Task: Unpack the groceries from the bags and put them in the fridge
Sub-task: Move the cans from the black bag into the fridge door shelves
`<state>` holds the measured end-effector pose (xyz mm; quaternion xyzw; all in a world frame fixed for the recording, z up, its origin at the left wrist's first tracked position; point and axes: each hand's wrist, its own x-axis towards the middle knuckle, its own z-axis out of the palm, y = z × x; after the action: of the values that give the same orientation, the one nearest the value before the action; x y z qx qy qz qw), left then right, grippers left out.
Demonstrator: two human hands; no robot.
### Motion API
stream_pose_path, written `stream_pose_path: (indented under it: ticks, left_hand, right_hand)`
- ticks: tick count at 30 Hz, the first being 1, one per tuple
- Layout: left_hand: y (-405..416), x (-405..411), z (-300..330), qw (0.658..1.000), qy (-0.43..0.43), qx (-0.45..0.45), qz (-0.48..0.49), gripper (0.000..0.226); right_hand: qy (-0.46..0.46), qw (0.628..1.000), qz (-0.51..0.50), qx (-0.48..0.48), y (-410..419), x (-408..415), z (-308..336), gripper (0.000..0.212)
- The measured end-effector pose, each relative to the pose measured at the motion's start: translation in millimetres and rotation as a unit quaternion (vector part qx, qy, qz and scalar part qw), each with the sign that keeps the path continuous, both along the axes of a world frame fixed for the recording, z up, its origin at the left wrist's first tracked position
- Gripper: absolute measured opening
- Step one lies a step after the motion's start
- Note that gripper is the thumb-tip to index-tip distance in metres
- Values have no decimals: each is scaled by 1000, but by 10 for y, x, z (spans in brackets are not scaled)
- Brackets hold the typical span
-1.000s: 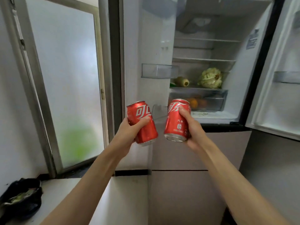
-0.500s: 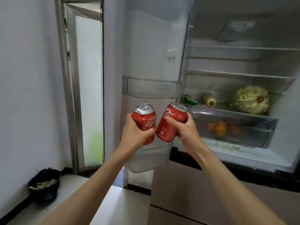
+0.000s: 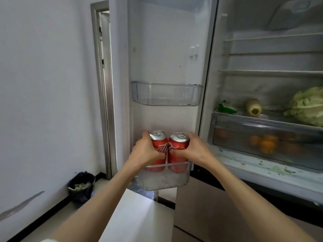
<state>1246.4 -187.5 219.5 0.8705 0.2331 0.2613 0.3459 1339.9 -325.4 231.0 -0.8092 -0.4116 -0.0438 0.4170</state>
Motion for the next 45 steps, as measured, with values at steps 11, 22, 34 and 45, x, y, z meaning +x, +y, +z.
stream_pose_path:
  ticks: [11,22,34,45]
  left_hand:
    - [84,40,-40,998,40,41,14,61]
    - [101,-42,42,998,31,56,5,39]
    - [-54,-351,52,989,-35,138,-39,51]
    - [557,-1887,-37,915,-48,399,18,52]
  right_hand:
    - [38,999,1,-36,-15,59,-149,59]
    - [-23,998,-34,-43,-46,6,-143,46]
    - [-88,993,-45,-70,-55,-352,-152,54]
    - [-248,967,28,-56,526,-1594,-106,65]
